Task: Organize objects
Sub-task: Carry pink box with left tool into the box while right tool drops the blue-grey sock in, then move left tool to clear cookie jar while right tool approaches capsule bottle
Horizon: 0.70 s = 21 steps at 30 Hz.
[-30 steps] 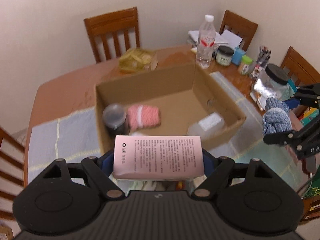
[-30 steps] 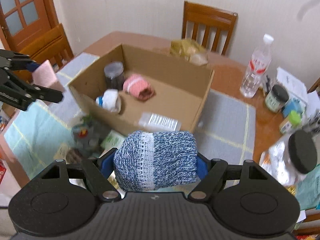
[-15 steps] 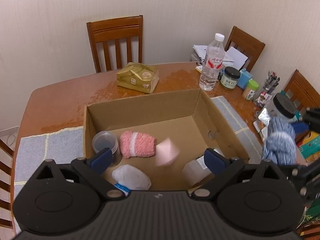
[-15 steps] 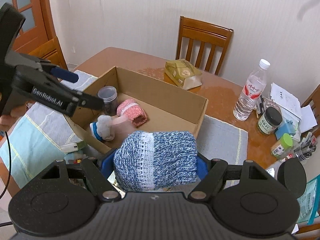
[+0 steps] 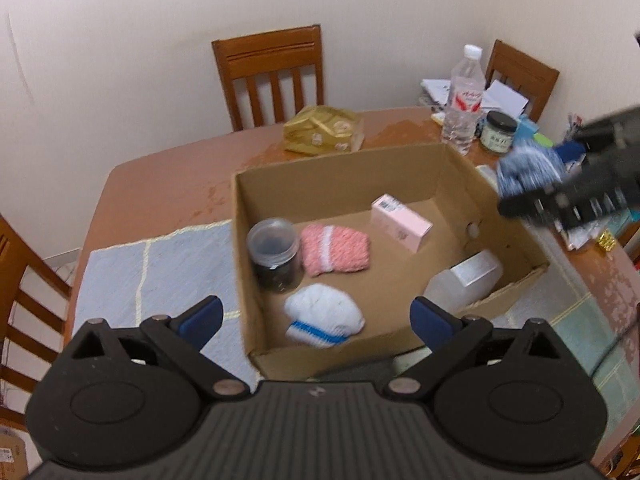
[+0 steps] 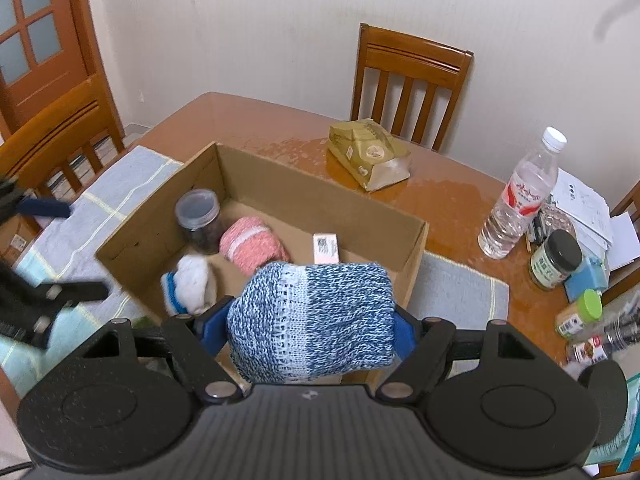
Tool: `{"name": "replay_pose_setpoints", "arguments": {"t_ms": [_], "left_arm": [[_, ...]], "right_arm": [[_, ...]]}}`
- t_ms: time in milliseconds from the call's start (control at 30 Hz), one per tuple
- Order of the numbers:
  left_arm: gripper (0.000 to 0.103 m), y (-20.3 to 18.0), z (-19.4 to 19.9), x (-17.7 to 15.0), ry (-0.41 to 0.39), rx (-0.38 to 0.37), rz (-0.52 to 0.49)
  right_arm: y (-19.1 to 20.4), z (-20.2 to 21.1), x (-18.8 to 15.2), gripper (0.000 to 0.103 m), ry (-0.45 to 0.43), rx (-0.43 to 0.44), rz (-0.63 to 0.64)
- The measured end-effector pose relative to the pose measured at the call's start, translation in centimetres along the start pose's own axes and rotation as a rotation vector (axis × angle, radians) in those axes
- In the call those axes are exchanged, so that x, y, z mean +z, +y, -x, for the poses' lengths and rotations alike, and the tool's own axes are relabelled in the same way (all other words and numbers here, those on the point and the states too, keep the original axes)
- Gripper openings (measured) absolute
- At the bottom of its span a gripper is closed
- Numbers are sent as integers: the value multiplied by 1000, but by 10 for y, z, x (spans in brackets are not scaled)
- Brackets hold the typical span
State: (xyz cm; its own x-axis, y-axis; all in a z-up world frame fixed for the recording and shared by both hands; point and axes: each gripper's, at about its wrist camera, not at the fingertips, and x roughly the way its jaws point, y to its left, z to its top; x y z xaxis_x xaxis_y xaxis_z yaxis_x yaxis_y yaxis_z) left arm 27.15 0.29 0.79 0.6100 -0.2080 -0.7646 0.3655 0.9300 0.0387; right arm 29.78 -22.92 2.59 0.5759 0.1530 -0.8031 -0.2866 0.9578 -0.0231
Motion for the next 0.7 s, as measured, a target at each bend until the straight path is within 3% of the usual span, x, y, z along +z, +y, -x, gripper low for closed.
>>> {"name": "replay_pose_setpoints", "arguments": {"t_ms": [67,133,400,700], "left_arm": [[100,4,1,-2,2,11,9],[101,8,1,-5,5,21,22],[101,10,-6,-16,35,31,40],[101,-3,-1,-19,29,23,57]], "right_arm": [[-4,-10,9,86,1,-2,-20],[-7,-16,14,103,0,-9,-47],[-5,-27,13,103,4,-48,-35],[7,-8,-5,103,-42,-72,-4]]}}
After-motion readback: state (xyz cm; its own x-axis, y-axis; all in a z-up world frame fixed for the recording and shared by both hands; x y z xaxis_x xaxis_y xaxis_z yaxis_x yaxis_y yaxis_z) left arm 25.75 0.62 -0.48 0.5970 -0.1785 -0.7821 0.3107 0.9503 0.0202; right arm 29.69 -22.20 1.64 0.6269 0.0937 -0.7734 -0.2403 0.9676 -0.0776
